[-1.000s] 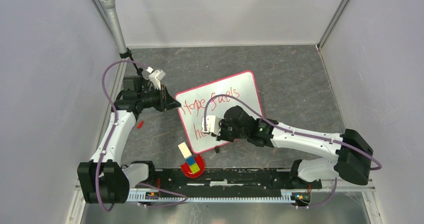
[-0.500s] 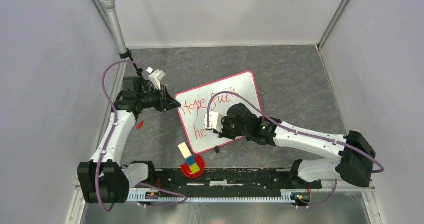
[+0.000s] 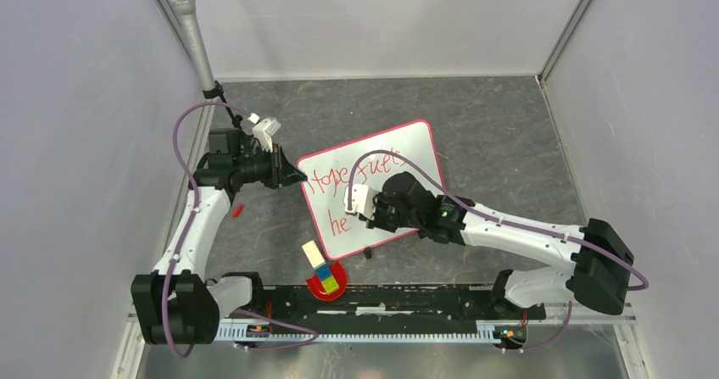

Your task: Write a sentence on the whiteboard

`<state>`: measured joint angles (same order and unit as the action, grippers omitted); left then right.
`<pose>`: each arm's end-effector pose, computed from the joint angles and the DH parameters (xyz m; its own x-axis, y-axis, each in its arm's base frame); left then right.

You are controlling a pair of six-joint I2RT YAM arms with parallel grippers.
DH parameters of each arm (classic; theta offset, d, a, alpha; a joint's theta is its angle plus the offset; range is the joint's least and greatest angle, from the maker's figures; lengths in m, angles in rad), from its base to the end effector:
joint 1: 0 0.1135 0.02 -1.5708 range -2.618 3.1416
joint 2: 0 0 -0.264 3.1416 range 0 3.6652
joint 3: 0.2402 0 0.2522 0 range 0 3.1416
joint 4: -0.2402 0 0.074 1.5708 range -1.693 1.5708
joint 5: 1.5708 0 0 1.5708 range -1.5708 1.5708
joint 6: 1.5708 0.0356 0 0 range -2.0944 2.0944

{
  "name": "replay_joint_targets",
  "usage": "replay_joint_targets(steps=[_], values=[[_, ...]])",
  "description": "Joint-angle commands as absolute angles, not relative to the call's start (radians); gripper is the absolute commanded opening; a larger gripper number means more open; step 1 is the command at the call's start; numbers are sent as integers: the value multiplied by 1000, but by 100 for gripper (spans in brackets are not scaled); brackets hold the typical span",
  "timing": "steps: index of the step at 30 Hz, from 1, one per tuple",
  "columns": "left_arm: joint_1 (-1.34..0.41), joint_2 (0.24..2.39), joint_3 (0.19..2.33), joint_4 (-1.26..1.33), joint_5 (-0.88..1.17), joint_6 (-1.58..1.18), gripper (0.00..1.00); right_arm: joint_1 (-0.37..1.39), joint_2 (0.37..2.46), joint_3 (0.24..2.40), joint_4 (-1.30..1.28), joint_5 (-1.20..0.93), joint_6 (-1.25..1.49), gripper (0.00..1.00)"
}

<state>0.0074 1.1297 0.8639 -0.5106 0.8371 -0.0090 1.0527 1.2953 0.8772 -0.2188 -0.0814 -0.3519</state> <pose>0.2294 -0.0247 0.2772 -0.7054 -0.0112 -0.7087 0.5186 0.6734 -0.5268 0.1383 0.2485 0.2578 0.0331 -0.6356 -0.7713 -0.9447 0.2320 -0.2317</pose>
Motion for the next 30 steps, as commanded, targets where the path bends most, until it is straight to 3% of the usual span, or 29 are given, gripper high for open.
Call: replay_joint_targets(steps=[1,30], values=[[-2,1116,846,-535,850,31,2,1049,1317,927,-150,-43,-332,0],[-2,1116,844,-536,842,31,3,1050,1304,830,-163,-80,-366,0]])
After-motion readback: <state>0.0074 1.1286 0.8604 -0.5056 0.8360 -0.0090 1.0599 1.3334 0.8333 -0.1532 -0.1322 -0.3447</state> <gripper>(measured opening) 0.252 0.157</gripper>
